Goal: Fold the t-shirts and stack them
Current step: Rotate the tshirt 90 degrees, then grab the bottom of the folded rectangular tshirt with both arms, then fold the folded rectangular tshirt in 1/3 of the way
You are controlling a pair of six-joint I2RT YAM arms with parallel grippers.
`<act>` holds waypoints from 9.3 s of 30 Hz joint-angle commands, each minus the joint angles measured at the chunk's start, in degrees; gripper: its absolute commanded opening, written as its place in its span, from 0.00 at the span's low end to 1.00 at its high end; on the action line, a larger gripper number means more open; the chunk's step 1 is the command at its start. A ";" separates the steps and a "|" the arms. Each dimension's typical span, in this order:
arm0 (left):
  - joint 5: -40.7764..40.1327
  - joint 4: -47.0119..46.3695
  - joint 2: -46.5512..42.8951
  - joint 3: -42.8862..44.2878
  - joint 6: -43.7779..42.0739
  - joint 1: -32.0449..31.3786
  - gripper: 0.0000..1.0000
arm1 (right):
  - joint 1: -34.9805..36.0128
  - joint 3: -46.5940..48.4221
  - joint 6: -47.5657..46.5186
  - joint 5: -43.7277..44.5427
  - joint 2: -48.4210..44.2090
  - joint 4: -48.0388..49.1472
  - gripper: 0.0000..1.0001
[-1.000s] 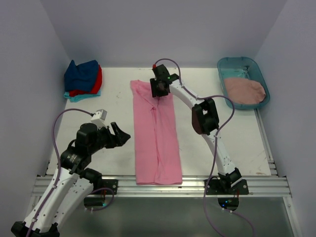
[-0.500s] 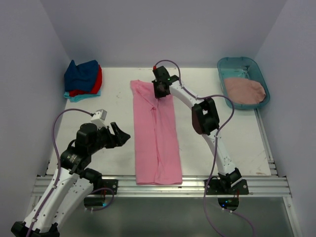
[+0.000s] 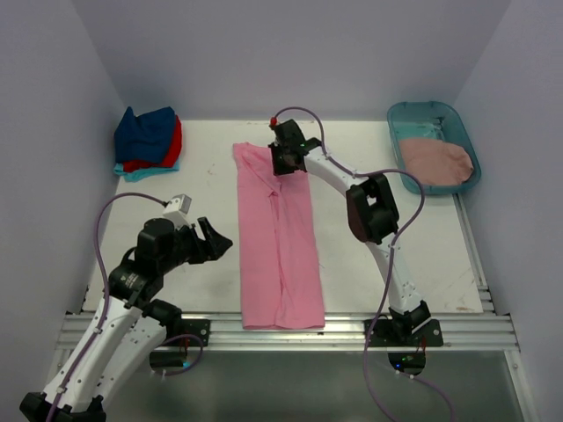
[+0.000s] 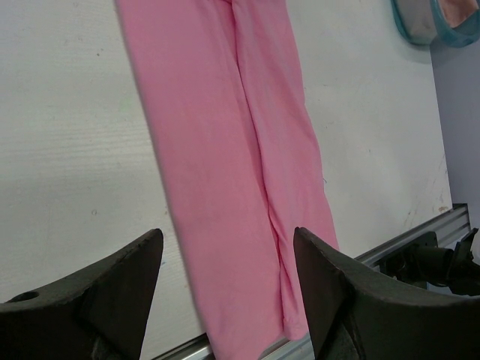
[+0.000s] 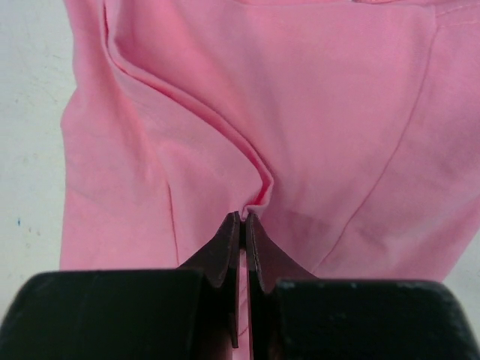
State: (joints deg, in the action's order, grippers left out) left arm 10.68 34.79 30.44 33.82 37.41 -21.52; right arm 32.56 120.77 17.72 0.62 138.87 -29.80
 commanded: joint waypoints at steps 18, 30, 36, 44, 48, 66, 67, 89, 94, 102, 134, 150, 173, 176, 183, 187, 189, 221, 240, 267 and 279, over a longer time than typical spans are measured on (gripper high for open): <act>0.13 -2.88 0.77 -1.13 -0.49 -0.28 0.73 | 2.16 -9.85 -3.12 -16.97 -6.24 9.49 0.00; 0.05 -2.97 0.77 -1.22 -0.49 -0.28 0.73 | 2.25 -20.39 -2.43 -25.04 -13.79 20.04 0.00; 0.04 -2.88 0.50 -1.22 -0.41 -0.28 0.73 | 2.86 -21.63 -3.03 -29.80 -15.38 20.75 0.00; -0.22 -2.71 0.41 -1.13 -0.41 -0.28 0.73 | 5.06 -17.76 -5.94 -30.60 -11.87 13.37 0.00; -0.31 -2.53 0.15 -1.04 -0.32 -0.28 0.73 | 5.94 -17.06 -7.08 -31.47 -10.46 11.35 0.41; -5.75 -22.02 18.99 6.49 -0.93 -0.28 0.58 | 4.71 -23.92 -1.28 11.92 -30.15 5.48 0.03; -6.89 -25.17 22.00 7.91 -1.98 -0.28 0.51 | 4.62 -21.74 -1.54 14.64 -29.80 3.98 0.00; 8.11 -39.26 81.09 42.38 -12.10 15.71 0.63 | -16.03 -0.45 0.29 -16.94 -6.34 -2.90 0.77; 11.73 -42.96 84.69 42.64 -12.10 17.38 0.63 | -17.35 -1.06 3.37 -23.21 -2.56 2.46 0.74; 17.00 -44.81 92.07 45.45 -11.39 19.32 0.62 | -18.14 7.00 8.82 -30.06 6.14 5.37 0.65; 33.09 -52.17 126.18 90.89 7.76 18.79 0.29 | -20.69 7.65 13.66 -16.62 7.48 20.00 0.06; 33.81 -88.24 88.08 43.57 17.89 24.68 0.85 | -21.39 -42.43 17.36 -12.68 -26.68 57.14 0.99; 14.11 -7.81 7.97 -11.84 4.69 3.33 0.78 | -1.35 -98.27 27.89 -3.69 -108.09 -6.39 0.83; 16.92 -5.26 7.36 -15.00 6.96 1.32 0.73 | -1.35 -99.76 31.67 -8.87 -111.97 -10.88 0.81; 14.28 -1.73 7.26 -17.21 10.23 -5.63 0.72 | -1.35 -102.49 35.20 -15.38 -110.31 -12.21 0.74; 14.37 -8.75 13.06 -20.37 13.90 -11.16 0.72 | -1.27 -104.94 35.72 -19.77 -104.95 -6.79 0.72; 13.33 -12.87 16.92 -21.43 15.58 -15.56 0.72 | -1.00 -105.39 35.90 -20.92 -100.82 -4.57 0.68; 9.71 -21.16 19.40 -24.07 16.91 -21.02 0.00 | 17.10 -99.86 43.46 -15.83 -82.09 12.67 0.00; -13.57 -15.88 22.29 -2.54 3.74 -18.92 0.00 | 14.74 -79.65 30.81 -1.07 -74.19 5.98 0.00; -14.02 -42.25 36.98 -3.68 -3.04 -9.68 0.00 | 4.97 -67.34 19.38 3.86 -56.69 14.78 0.00; -14.72 -41.81 36.27 -1.13 -4.18 -7.84 0.00 | 4.80 -62.50 17.01 7.11 -57.66 11.52 0.00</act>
State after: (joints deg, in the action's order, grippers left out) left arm -2.35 -3.18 66.35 29.89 35.24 -30.37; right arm 37.74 55.59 36.53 5.10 81.60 -17.37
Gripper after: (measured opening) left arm 0.027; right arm 0.011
